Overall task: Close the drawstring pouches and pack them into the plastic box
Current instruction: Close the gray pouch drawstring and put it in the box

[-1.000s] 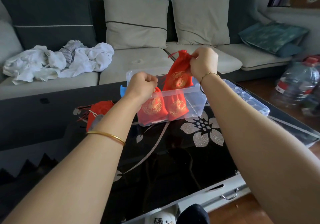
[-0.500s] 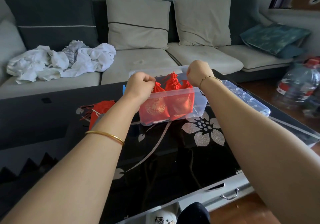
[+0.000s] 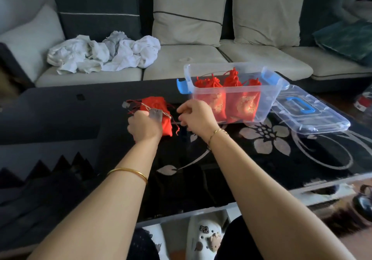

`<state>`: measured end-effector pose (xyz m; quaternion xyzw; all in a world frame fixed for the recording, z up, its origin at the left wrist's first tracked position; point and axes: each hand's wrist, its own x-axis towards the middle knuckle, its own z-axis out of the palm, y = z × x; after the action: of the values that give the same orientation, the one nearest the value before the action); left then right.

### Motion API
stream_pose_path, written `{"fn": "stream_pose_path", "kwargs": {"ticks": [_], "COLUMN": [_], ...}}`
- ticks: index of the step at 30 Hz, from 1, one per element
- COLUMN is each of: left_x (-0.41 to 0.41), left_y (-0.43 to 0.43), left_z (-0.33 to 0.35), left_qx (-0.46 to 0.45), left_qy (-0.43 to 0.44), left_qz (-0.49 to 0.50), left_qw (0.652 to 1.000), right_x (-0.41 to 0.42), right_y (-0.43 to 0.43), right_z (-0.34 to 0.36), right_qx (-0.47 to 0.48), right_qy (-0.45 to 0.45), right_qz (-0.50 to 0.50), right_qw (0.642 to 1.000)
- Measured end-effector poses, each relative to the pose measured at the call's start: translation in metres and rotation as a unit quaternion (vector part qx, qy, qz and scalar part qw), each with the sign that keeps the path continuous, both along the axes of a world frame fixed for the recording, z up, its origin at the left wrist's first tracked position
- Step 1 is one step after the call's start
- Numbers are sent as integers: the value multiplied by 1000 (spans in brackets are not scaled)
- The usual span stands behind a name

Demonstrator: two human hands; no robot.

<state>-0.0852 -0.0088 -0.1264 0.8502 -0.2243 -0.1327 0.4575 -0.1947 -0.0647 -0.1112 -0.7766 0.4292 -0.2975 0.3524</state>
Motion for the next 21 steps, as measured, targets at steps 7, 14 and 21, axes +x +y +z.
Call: {"fn": "stream_pose_path", "kwargs": {"ticks": [7, 14, 21], "left_x": [26, 40, 27], "left_y": [9, 4, 9], "left_z": [-30, -34, -23], "left_qx": [18, -1, -35], "left_qy": [12, -50, 111], "left_qz": [-40, -60, -101], "left_qw": [999, 997, 988], "right_x": [44, 57, 46], "right_y": [2, 0, 5], "right_z": [-47, -57, -59], "right_qx": [102, 84, 171], "right_qy": [23, 22, -58], "right_qz": [1, -1, -13], "right_qw": [995, 996, 984]}}
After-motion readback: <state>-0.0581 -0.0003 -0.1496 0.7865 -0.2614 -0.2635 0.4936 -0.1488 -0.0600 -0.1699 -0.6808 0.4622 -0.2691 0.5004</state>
